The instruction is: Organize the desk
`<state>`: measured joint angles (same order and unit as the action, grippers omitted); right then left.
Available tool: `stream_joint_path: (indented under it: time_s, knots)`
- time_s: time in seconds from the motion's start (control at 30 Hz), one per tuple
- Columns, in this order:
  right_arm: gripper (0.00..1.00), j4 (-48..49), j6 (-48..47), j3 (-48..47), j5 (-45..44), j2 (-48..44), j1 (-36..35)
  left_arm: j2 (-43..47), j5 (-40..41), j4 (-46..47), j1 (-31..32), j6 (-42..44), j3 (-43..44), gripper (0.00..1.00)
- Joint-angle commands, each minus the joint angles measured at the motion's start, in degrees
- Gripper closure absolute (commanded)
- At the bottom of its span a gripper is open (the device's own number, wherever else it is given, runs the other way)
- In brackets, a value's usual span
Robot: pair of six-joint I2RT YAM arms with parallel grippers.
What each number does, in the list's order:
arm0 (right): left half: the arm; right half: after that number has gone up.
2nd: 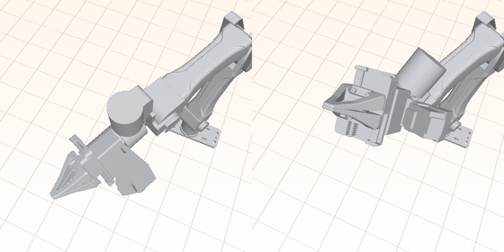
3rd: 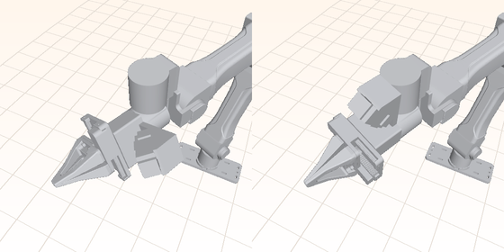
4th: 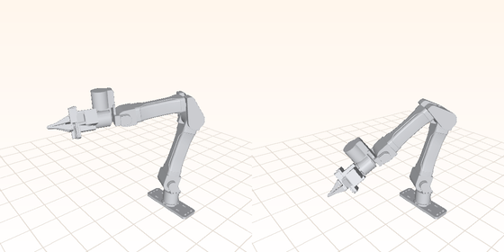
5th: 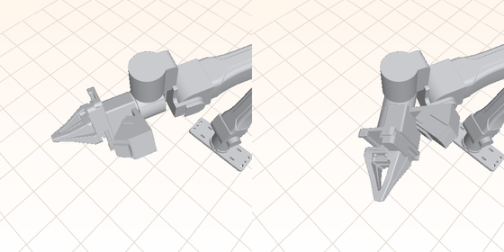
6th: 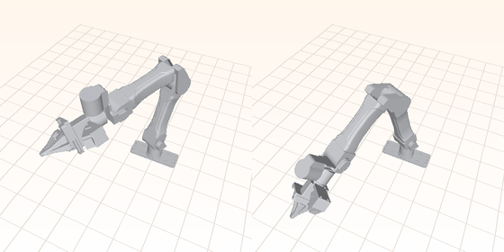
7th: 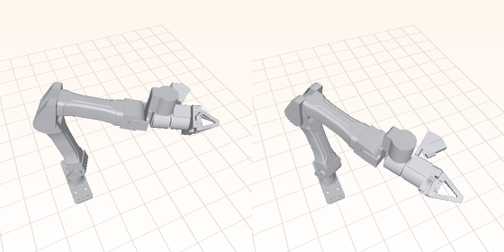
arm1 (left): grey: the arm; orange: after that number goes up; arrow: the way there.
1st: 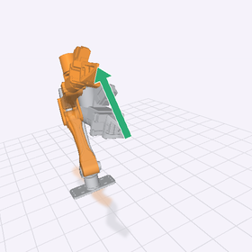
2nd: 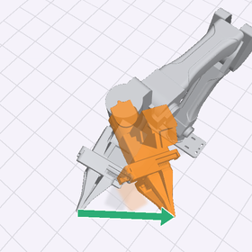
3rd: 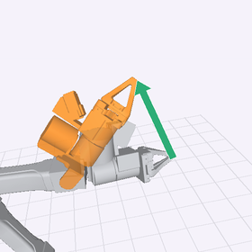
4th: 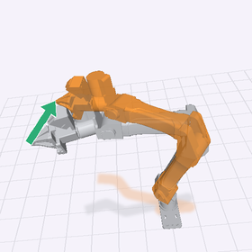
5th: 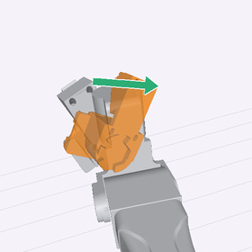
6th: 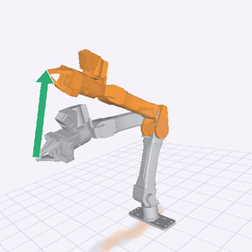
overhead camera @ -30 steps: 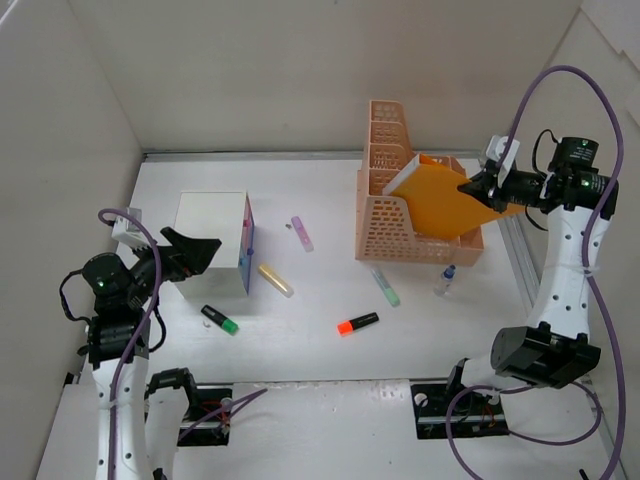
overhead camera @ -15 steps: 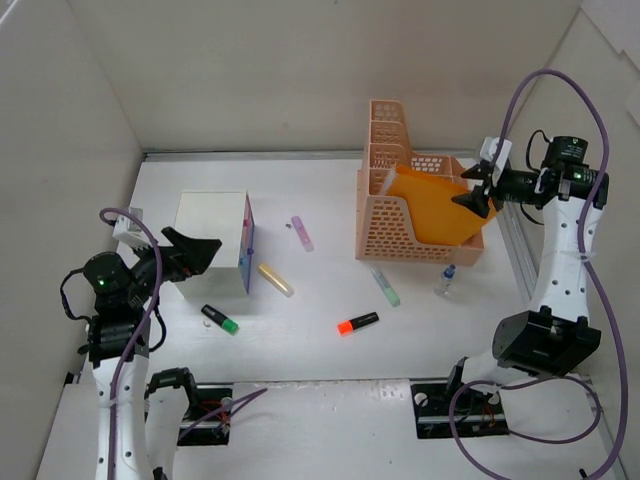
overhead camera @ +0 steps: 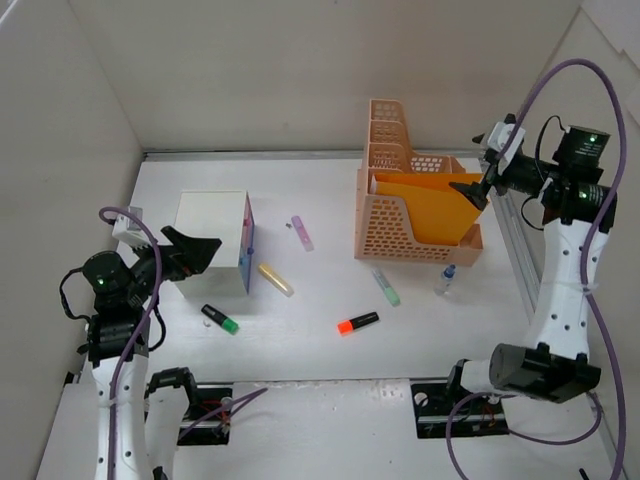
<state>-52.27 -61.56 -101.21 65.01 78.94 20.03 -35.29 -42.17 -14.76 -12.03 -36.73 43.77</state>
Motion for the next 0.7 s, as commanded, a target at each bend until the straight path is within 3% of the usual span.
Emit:
stream_joint_path:
  time_s: [0.0,0.13,0.23,0.27,0.3,0.33,0.37,0.4,0.43,0.5,0.67]
  knots:
    - [0.02,14.74,11.19,-2.67,1.78,-5.81,0.45,-1.18,-0.81,3.34,0.17,-0.36,3.34,0.00]
    - [0.02,15.01,19.53,-7.60,8.53,-6.07,0.10,-3.02,-0.80,3.08,0.69,-0.62,4.74,0.05]
    - [0.06,14.74,24.55,-3.84,12.68,-7.21,-5.94,-4.61,-1.16,1.85,1.22,0.25,6.32,0.18]
    - [0.11,14.74,25.17,-1.82,11.38,-8.70,-8.93,-4.88,-1.24,1.67,1.22,0.26,6.68,0.31]
    - [0.27,14.65,25.09,2.99,3.88,-9.76,-13.22,-5.23,-1.33,1.32,1.22,0.43,6.94,0.38]
    - [0.42,13.87,23.87,5.47,-1.68,-11.42,-25.10,-5.40,-1.68,0.80,1.22,0.69,7.55,0.45]
    - [0.61,13.78,22.81,7.76,-6.52,-11.78,-30.78,-5.41,-1.95,0.62,1.22,0.96,7.82,0.55]
    - [0.91,14.38,22.28,12.39,-10.05,-11.87,-40.94,-5.23,-2.04,-0.43,1.83,1.13,8.08,0.59]
    - [0.98,17.17,24.88,14.70,-7.56,-11.88,-42.43,-5.06,-2.04,-1.14,1.84,1.66,9.04,0.62]
    - [0.98,21.76,33.32,17.96,-10.92,-10.04,-44.28,-4.70,-1.69,-3.51,2.45,3.50,10.19,0.74]
    - [0.59,22.12,27.63,20.79,-27.02,-5.04,-61.22,-1.02,0.42,-9.40,3.51,5.70,11.52,0.78]
